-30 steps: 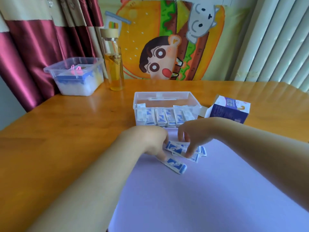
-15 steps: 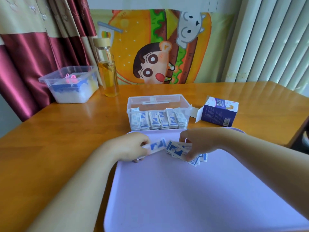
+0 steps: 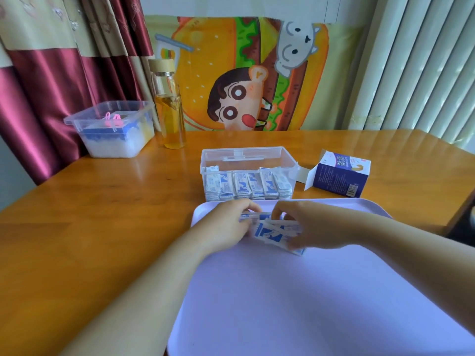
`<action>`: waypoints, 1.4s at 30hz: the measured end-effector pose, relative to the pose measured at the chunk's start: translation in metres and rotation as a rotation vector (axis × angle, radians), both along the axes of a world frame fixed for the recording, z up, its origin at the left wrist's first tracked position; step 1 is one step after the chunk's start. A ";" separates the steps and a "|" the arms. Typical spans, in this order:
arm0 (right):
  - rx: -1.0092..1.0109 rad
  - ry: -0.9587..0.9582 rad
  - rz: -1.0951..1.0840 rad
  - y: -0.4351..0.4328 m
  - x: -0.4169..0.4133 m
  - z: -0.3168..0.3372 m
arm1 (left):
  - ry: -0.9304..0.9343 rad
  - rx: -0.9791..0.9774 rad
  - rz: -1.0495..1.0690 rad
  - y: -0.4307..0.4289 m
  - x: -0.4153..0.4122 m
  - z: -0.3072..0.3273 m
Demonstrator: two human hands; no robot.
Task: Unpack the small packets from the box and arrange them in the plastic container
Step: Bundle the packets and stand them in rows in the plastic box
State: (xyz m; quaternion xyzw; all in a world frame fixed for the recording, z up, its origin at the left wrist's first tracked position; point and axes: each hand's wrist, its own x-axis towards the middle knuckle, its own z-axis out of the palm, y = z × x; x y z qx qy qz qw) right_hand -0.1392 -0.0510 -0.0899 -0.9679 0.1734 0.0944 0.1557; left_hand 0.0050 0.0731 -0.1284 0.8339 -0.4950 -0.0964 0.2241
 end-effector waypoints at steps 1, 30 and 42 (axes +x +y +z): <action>0.024 -0.080 0.002 0.002 0.001 -0.001 | -0.039 -0.019 -0.010 0.000 -0.001 0.000; 0.012 -0.484 -0.067 0.002 0.001 -0.057 | -0.077 -0.055 -0.163 -0.003 -0.016 -0.002; 0.394 -0.494 -0.274 0.010 0.006 -0.049 | -0.012 0.026 -0.227 -0.011 -0.024 -0.012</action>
